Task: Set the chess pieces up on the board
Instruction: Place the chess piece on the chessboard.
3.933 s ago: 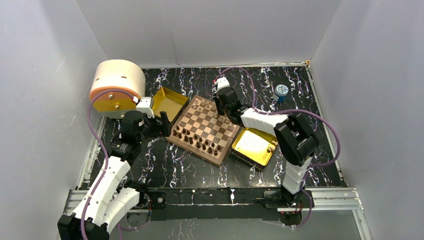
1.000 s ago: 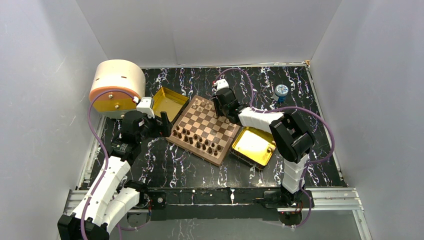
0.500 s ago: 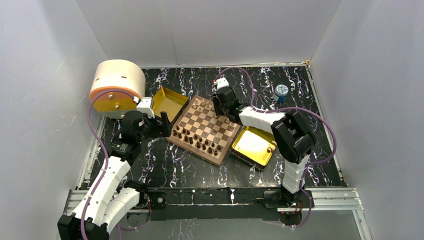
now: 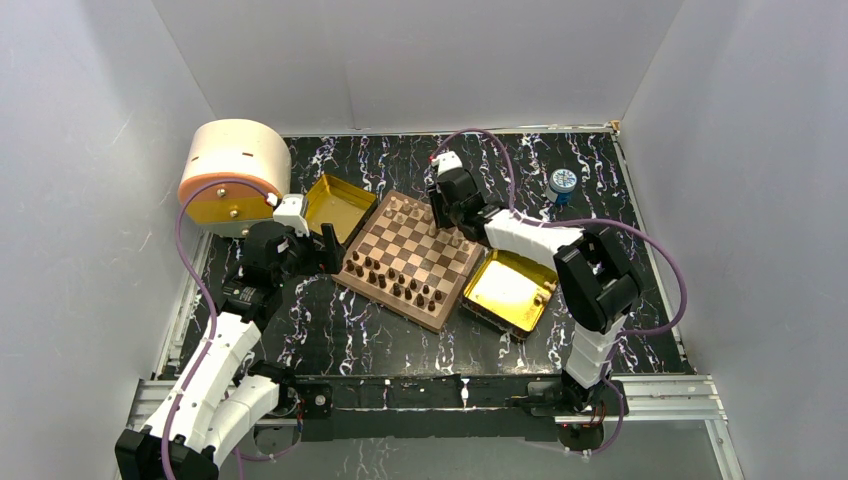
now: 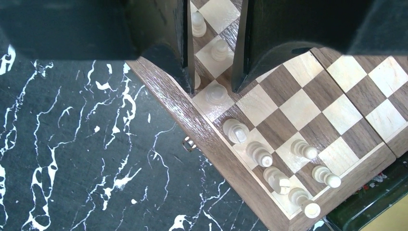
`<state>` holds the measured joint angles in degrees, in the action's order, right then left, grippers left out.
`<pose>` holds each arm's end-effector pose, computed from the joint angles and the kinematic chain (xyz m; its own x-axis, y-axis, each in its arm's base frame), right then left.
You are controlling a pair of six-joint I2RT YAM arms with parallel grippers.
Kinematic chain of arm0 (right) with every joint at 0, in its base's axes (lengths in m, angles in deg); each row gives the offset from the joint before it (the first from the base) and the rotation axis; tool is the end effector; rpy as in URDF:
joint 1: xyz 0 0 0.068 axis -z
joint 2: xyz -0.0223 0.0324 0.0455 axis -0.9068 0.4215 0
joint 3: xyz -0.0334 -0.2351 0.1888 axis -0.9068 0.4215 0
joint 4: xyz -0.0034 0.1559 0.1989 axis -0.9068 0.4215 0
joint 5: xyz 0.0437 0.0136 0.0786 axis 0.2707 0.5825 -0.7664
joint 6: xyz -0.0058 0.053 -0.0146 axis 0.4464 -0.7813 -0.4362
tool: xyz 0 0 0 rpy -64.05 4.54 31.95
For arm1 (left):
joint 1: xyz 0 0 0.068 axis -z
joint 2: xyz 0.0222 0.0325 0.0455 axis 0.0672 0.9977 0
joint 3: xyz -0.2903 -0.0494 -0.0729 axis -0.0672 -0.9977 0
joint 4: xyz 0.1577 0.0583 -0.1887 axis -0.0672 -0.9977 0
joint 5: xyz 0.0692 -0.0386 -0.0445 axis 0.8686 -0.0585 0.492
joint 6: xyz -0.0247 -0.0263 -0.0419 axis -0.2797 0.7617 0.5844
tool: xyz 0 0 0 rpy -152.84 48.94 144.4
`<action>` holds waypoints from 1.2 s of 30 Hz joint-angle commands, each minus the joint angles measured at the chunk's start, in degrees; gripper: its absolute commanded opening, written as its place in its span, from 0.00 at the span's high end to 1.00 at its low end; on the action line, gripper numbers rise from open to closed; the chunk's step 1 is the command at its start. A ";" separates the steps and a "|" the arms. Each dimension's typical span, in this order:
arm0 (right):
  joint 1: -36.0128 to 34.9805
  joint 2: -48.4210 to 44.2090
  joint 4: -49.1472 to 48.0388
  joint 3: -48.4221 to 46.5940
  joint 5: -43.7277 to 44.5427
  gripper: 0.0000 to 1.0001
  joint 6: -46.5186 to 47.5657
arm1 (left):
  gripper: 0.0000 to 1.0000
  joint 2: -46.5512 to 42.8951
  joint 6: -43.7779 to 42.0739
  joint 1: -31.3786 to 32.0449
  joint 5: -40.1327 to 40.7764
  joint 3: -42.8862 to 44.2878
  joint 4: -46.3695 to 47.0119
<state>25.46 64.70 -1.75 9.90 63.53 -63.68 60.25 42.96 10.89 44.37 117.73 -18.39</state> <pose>0.3265 0.2564 0.2577 -0.4886 -0.1809 -0.8535 -0.3484 0.9373 0.0008 0.1541 -0.0429 0.3130 -0.4097 -0.1063 -0.9060 0.2283 0.9496 -0.2147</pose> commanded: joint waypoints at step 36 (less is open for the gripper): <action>3.38 1.47 5.05 -4.16 -6.59 0.69 7.47 | 0.06 -0.88 -0.72 0.10 -0.90 -0.16 0.59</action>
<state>28.69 66.03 3.93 8.48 56.10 -57.36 60.20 42.94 10.89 43.93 117.65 -18.37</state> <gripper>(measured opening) 0.333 0.941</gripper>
